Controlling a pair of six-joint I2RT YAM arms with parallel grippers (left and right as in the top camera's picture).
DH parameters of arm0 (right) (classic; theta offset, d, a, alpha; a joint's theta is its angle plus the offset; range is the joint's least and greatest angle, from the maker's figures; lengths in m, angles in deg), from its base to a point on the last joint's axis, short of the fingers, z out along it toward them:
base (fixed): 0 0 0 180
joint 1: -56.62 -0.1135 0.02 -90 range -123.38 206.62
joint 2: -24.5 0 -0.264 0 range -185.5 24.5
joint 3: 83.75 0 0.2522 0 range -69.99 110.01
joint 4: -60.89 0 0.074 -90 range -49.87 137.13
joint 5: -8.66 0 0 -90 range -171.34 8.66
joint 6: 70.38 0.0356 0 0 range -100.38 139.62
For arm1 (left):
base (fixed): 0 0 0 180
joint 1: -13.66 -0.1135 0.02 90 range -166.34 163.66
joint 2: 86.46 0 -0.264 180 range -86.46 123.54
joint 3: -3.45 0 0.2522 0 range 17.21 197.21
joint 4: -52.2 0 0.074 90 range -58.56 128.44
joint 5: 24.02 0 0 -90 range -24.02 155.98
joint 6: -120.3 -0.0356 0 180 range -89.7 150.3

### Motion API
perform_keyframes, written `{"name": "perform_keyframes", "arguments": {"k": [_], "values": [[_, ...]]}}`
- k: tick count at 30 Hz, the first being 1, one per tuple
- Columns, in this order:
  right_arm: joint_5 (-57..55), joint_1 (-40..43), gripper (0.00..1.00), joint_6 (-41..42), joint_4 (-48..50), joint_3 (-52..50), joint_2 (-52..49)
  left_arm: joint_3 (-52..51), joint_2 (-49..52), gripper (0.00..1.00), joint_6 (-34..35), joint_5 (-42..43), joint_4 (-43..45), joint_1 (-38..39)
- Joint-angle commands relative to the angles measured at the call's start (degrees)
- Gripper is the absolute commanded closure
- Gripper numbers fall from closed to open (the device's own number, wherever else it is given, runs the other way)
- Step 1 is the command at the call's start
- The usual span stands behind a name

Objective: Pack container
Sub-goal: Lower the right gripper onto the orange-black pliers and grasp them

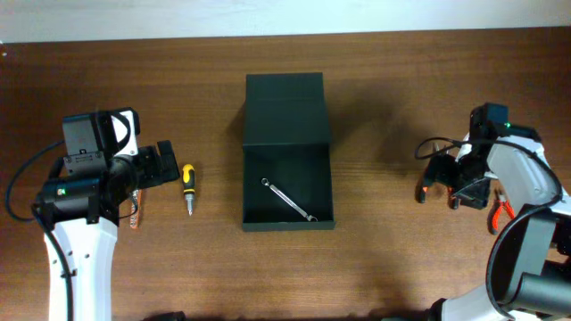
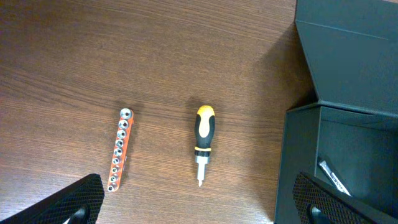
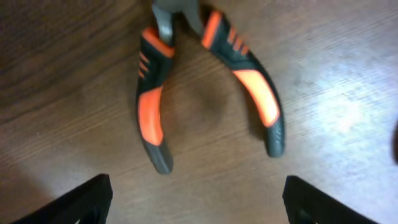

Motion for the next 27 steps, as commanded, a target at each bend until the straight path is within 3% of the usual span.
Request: {"name": "perform_keyframes", "arguments": {"k": [1, 7, 27], "values": [[0.3, -3.6, 0.12, 0.4, 2.2, -0.4, 0.6, 1.0, -0.8, 0.01, 0.5, 0.9, 0.1, -0.3], [0.2, -10.7, 0.06, 0.7, 6.9, -0.4, 0.3, 1.0, -0.8, 0.01, 0.5, 0.8, 0.1, -0.3], [-4.9, -9.6, 0.02, 2.0, 12.9, -0.4, -3.4, 1.0, -0.8, 0.01, 0.5, 0.9, -0.2, -0.3]]}}
